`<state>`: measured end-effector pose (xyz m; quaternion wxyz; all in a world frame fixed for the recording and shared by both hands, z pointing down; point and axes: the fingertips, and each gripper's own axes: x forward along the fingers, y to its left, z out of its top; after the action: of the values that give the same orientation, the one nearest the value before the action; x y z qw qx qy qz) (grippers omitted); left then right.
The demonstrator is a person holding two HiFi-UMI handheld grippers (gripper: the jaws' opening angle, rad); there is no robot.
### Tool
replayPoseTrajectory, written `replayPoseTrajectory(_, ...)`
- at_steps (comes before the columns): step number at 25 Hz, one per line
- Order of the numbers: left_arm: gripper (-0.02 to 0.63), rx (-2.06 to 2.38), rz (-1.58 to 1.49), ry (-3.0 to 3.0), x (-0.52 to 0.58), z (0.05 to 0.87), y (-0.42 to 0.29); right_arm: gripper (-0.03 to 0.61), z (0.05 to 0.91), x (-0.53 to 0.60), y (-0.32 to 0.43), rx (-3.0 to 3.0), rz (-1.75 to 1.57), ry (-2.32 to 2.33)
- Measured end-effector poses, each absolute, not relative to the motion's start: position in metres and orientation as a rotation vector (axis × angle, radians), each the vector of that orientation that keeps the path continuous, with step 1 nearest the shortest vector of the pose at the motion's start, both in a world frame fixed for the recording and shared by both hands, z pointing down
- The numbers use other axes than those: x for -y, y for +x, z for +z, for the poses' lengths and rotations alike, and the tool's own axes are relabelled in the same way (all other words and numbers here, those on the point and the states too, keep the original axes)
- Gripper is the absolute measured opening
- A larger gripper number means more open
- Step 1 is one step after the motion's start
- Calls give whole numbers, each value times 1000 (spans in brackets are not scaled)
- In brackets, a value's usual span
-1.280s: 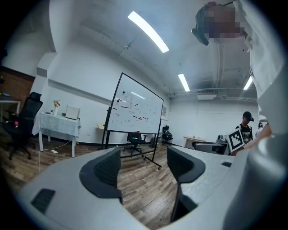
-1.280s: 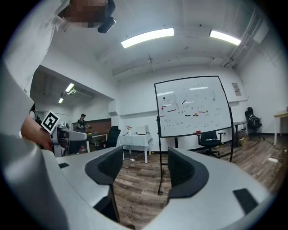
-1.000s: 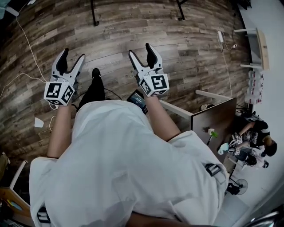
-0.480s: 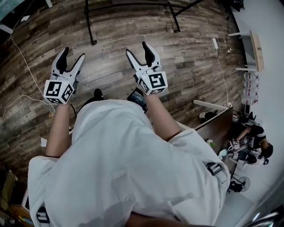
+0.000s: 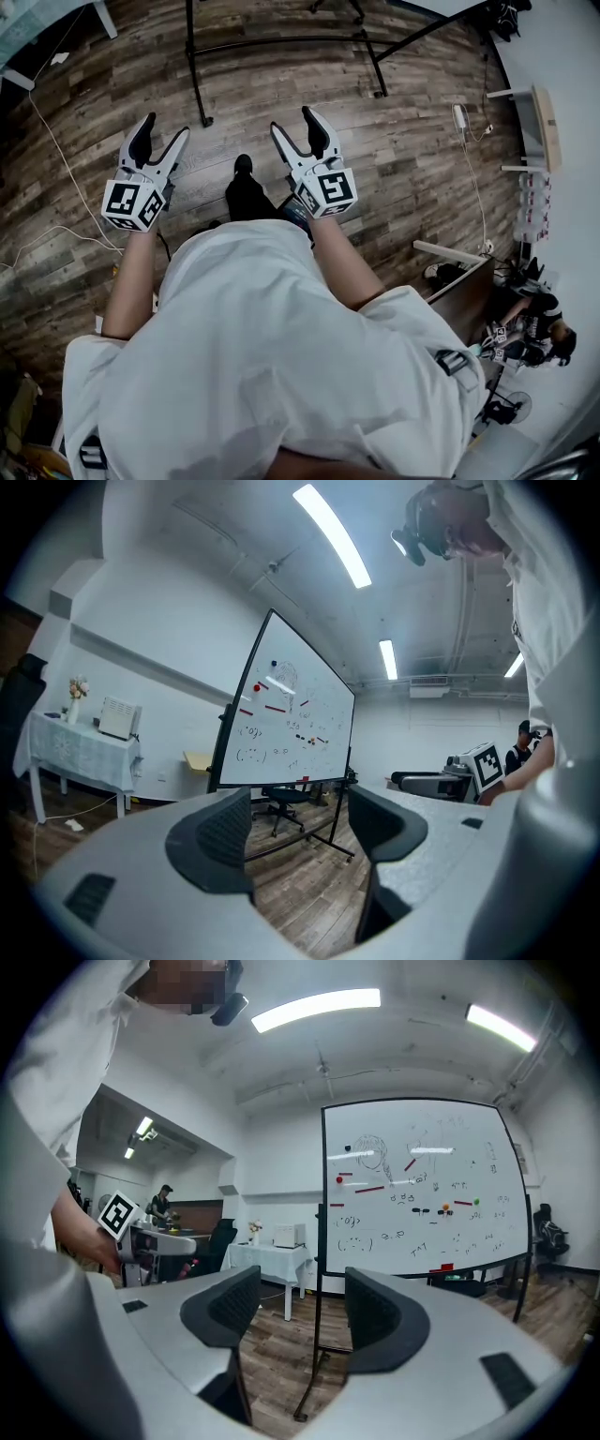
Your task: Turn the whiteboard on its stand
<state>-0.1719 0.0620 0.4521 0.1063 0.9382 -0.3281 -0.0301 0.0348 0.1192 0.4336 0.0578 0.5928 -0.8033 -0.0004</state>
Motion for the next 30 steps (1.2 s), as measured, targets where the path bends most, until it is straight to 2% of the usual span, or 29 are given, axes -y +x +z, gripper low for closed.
replayPoseTrajectory(16,307,1138,-75,2665,138,446,-112,254,438,122,103,2619,52,1616)
replayPoseTrajectory(30,307,1241,-70,2632,266,446,-87,245,449,273,132,2717,87,1501)
